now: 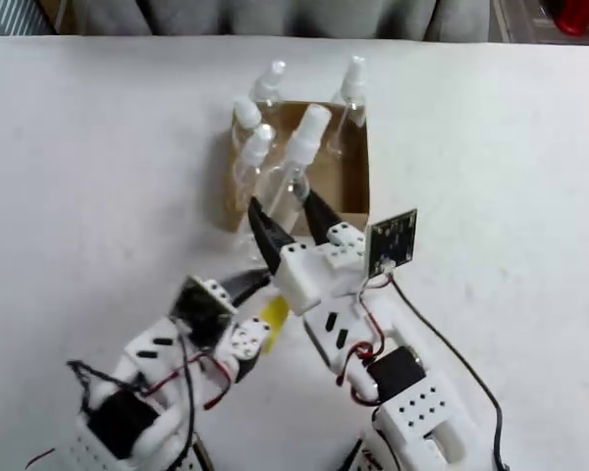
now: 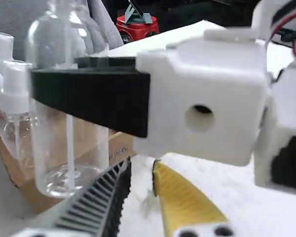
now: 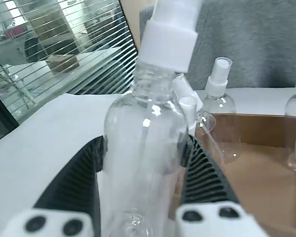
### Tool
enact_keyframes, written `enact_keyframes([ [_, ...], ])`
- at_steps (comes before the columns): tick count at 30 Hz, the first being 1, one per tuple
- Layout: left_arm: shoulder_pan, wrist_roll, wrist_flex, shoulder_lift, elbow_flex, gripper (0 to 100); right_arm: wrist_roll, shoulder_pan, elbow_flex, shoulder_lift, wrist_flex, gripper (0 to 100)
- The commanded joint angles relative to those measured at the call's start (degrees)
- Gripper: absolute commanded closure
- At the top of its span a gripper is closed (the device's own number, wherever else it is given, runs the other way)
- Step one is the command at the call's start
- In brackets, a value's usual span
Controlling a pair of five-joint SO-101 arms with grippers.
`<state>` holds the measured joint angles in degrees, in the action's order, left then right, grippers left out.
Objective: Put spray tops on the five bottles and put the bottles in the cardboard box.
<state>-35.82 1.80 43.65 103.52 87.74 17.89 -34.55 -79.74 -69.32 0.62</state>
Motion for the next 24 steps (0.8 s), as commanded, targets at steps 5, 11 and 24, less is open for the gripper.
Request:
enact_keyframes([
  [5,-0.48,-1.49,-8.35,0.66,5.19,98,0.35,-2.42,-1.67,-7.87,-1.10,98.4],
  [11,4.88,-1.41,-8.53,0.75,5.98,98,-1.67,-2.86,-1.67,-15.87,-11.82,98.4],
  [24,8.13,-1.41,-9.23,0.84,5.27,98,-4.13,-5.32,-2.02,-22.02,-20.09,98.4],
])
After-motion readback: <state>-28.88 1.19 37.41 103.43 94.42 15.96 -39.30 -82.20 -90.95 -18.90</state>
